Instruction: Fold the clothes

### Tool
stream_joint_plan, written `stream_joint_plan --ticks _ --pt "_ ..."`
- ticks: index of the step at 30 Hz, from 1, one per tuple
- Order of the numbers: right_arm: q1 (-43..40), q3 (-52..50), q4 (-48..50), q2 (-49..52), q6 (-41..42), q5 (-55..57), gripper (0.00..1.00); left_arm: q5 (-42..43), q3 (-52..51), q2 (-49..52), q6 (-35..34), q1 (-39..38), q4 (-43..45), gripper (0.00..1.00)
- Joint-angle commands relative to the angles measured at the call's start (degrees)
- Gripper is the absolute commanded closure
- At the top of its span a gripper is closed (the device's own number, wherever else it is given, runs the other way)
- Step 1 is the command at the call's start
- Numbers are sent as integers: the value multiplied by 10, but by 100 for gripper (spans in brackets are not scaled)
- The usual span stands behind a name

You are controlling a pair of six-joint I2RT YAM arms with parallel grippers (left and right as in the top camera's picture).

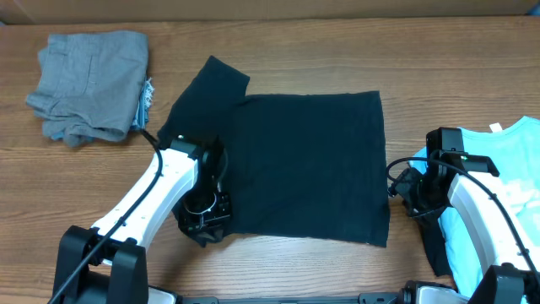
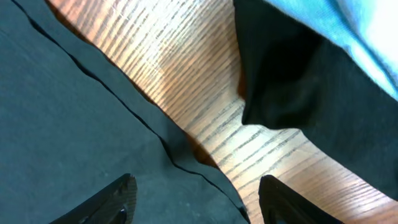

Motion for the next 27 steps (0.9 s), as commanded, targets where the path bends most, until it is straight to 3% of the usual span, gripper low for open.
stream_joint_plan --ticks 1,4,13,23,26,27 --pt "1 5 1 0 1 3 32 0 10 2 23 -1 -5 71" --pt "1 -5 13 0 1 -2 29 -1 10 2 27 0 -5 58" --pt "1 -52 95 12 -28 -53 34 -164 10 2 -26 33 3 56" --pt "2 -89 152 69 -30 -99 38 -178 10 2 16 153 118 46" --pt "2 -96 177 82 -48 -119 48 -172 10 2 39 176 145 45" --pt "2 -96 185 84 -61 -123 61 -172 10 2 44 181 151 44"
